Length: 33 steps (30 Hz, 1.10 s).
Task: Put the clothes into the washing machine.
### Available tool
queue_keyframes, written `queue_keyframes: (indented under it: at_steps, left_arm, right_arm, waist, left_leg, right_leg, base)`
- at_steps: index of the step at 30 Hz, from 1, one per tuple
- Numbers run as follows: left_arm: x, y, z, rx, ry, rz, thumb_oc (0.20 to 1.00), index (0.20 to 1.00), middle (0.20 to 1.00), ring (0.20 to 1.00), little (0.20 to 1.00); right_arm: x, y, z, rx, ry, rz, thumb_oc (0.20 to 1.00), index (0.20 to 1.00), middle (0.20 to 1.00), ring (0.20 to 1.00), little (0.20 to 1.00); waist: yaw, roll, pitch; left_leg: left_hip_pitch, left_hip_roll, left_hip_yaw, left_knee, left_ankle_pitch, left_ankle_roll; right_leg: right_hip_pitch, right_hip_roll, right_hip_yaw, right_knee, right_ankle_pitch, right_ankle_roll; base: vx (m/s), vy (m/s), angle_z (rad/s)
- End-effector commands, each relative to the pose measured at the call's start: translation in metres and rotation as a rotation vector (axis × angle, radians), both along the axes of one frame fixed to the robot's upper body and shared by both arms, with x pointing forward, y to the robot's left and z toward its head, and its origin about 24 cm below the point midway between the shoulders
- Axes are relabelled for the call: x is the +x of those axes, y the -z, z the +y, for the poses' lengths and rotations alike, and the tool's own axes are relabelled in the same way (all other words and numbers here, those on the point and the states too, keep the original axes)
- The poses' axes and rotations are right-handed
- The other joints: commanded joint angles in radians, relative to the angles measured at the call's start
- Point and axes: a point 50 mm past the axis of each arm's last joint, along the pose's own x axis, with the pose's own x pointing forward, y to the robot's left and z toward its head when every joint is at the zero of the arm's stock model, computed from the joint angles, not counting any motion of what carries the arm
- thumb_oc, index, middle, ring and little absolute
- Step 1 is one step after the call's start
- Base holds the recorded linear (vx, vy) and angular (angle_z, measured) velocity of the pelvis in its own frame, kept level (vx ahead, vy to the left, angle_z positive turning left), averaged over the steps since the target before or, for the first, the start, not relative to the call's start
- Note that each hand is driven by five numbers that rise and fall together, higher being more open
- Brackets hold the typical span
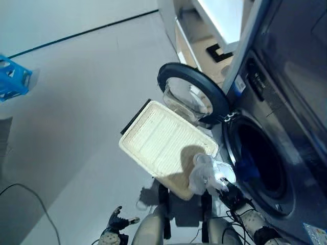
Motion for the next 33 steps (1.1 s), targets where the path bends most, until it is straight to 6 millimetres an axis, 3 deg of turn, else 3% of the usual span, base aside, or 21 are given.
queue_keyframes:
  at_steps: [1,4,6,7,11,15,16,18,21,23,24,25,26,30,31,33]
  left_arm:
    - [0.012,-0.009,0.014,0.016,-0.004,-0.068,1.0,1.0,1.0,1.0,1.0]
    - [0.019,-0.014,0.014,0.002,0.012,-0.1,1.0,1.0,1.0,1.0,1.0]
    - [0.027,-0.022,0.013,-0.019,0.043,-0.124,1.0,1.0,1.0,1.0,1.0]
    - [0.03,-0.026,0.018,-0.012,0.053,-0.129,1.0,1.0,1.0,1.0,1.0]
    - [0.04,-0.039,0.033,-0.01,0.05,-0.158,1.0,1.0,1.0,1.0,1.0]
    - [0.045,-0.048,0.043,0.005,0.075,-0.169,1.0,1.0,1.0,1.0,1.0]
    - [0.045,-0.049,0.044,0.005,0.076,-0.171,1.0,1.0,1.0,1.0,1.0]
    - [0.045,-0.051,0.048,0.01,0.076,-0.171,1.0,1.0,1.0,1.0,1.0]
    - [0.05,-0.054,0.047,-0.004,0.074,-0.18,1.0,1.0,1.0,1.0,1.0]
    - [0.057,-0.057,0.043,-0.027,0.069,-0.187,1.0,1.0,1.0,1.0,1.0]
    - [0.059,-0.057,0.039,-0.037,0.071,-0.189,1.0,1.0,1.0,1.0,1.0]
    - [0.062,-0.057,0.033,-0.048,0.073,-0.192,1.0,1.0,1.0,1.0,1.0]
    - [0.063,-0.057,0.032,-0.052,0.073,-0.193,1.0,1.0,1.0,1.0,1.0]
    - [0.065,-0.054,0.022,-0.074,0.07,-0.194,1.0,1.0,1.0,1.0,1.0]
    - [0.064,-0.052,0.015,-0.078,0.084,-0.192,1.0,1.0,1.0,1.0,1.0]
    - [0.064,-0.052,0.015,-0.078,0.084,-0.192,1.0,1.0,1.0,1.0,1.0]
  right_arm:
    - [0.029,-0.036,-0.009,0.188,0.257,-0.238,0.2,0.2,0.2,0.2,0.2]
    - [0.038,-0.049,-0.022,0.224,0.353,-0.292,0.2,0.2,0.2,0.2,0.2]
    - [0.047,-0.074,-0.053,0.208,0.534,-0.371,0.2,0.2,0.2,0.2,0.2]
    - [0.049,-0.094,-0.08,0.186,0.681,-0.435,0.2,0.2,0.2,0.2,0.2]
    - [0.037,-0.143,-0.13,0.138,0.951,-0.614,0.2,0.2,0.2,0.2,0.2]
    - [0.011,-0.191,-0.159,0.115,1.205,-0.812,0.2,0.2,0.2,0.2,0.2]
    - [0.009,-0.194,-0.159,0.118,1.224,-0.82,0.2,0.2,0.2,0.2,0.2]
    - [-0.022,-0.228,-0.167,0.13,1.429,-0.988,0.2,0.2,0.2,0.2,0.2]
    - [-0.053,-0.242,-0.177,0.13,1.616,-1.081,0.2,0.2,0.2,0.2,0.2]
    - [-0.064,-0.242,-0.189,0.126,1.675,-1.055,0.2,0.2,0.2,0.2,0.2]
    - [-0.065,-0.241,-0.194,0.138,1.683,-1.02,0.241,0.241,0.241,0.241,0.241]
    - [-0.06,-0.239,-0.198,0.165,1.657,-0.961,0.94,0.94,0.94,0.94,0.94]
    - [-0.059,-0.238,-0.199,0.167,1.649,-0.947,1.0,1.0,1.0,1.0,1.0]
    - [-0.035,-0.225,-0.198,0.209,1.512,-0.786,1.0,1.0,1.0,1.0,1.0]
    - [-0.013,-0.213,-0.188,0.26,1.392,-0.655,1.0,1.0,1.0,1.0,1.0]
    - [-0.013,-0.213,-0.188,0.26,1.392,-0.655,1.0,1.0,1.0,1.0,1.0]
  waist:
    - [-0.026,-0.032,0.0]
    - [-0.028,-0.024,0.018]
    - [-0.036,-0.008,0.029]
    - [-0.038,-0.003,0.029]
    - [-0.044,-0.007,0.029]
    - [-0.06,-0.02,0.029]
    - [-0.06,-0.02,0.029]
    - [-0.081,-0.034,0.029]
    - [-0.105,-0.044,0.029]
    - [-0.115,-0.042,0.029]
    - [-0.118,-0.038,0.029]
    - [-0.119,-0.029,0.029]
    - [-0.119,-0.027,0.029]
    - [-0.113,-0.013,0.029]
    - [-0.1,-0.003,0.029]
    - [-0.1,-0.003,0.029]
  left_leg:
    - [0.061,-0.127,0.033,0.036,-0.133,0.026]
    - [0.045,-0.129,0.039,0.04,-0.131,0.024]
    - [0.011,-0.127,0.054,0.041,-0.129,0.018]
    - [-0.008,-0.125,0.057,0.039,-0.133,0.015]
    - [-0.058,-0.119,0.064,0.04,-0.121,0.013]
    - [-0.085,-0.107,0.071,0.056,-0.126,0.008]
    - [-0.087,-0.106,0.071,0.057,-0.126,0.008]
    - [-0.087,-0.095,0.076,0.062,-0.137,0.004]
    - [-0.1,-0.087,0.083,0.08,-0.136,-0.004]
    - [-0.108,-0.088,0.081,0.099,-0.14,-0.012]
    - [-0.117,-0.09,0.083,0.11,-0.141,-0.016]
    - [-0.13,-0.09,0.085,0.125,-0.141,-0.021]
    - [-0.134,-0.09,0.085,0.129,-0.141,-0.022]
    - [-0.162,-0.098,0.083,0.148,-0.139,-0.023]
    - [-0.182,-0.101,0.082,0.155,-0.133,-0.023]
    - [-0.182,-0.101,0.082,0.155,-0.133,-0.023]
  right_leg:
    - [-0.014,-0.007,-0.001,0.02,-0.02,0.029]
    - [-0.032,-0.008,0.003,0.024,-0.016,0.03]
    - [-0.071,-0.008,0.005,0.026,-0.01,0.033]
    - [-0.096,-0.005,0.009,0.03,-0.014,0.036]
    - [-0.154,0.003,0.013,0.041,-0.003,0.036]
    - [-0.187,0.014,0.014,0.061,-0.006,0.035]
    - [-0.19,0.014,0.015,0.063,-0.005,0.035]
    - [-0.193,0.025,0.019,0.071,-0.017,0.034]
    - [-0.207,0.029,0.026,0.081,-0.012,0.032]
    - [-0.212,0.027,0.032,0.086,-0.013,0.032]
    - [-0.218,0.023,0.032,0.088,-0.012,0.031]
    - [-0.229,0.019,0.032,0.092,-0.011,0.031]
    - [-0.232,0.017,0.032,0.093,-0.01,0.031]
    - [-0.254,0.007,0.028,0.093,-0.003,0.028]
    - [-0.271,0.0,0.027,0.094,0.003,0.026]
    - [-0.271,0.0,0.027,0.094,0.003,0.026]
  base:
    - [-0.07,-0.059,-0.1]
    - [-0.03,-0.048,-0.11]
    - [0.02,-0.108,-0.08]
    - [0.02,-0.122,-0.13]
    - [0.01,-0.139,-0.17]
    - [0.01,-0.12,-0.15]
    - [-0.01,-0.097,-0.14]
    - [0.05,-0.09,-0.17]
    - [0.04,-0.046,-0.21]
    - [0.06,-0.01,-0.12]
    - [0.05,0.01,-0.05]
    - [0.03,0.011,-0.04]
    - [0.03,0.015,-0.03]
    - [0.01,0.006,0.03]
    - [0.0,0.0,0.0]
    - [0.0,0.0,0.0]
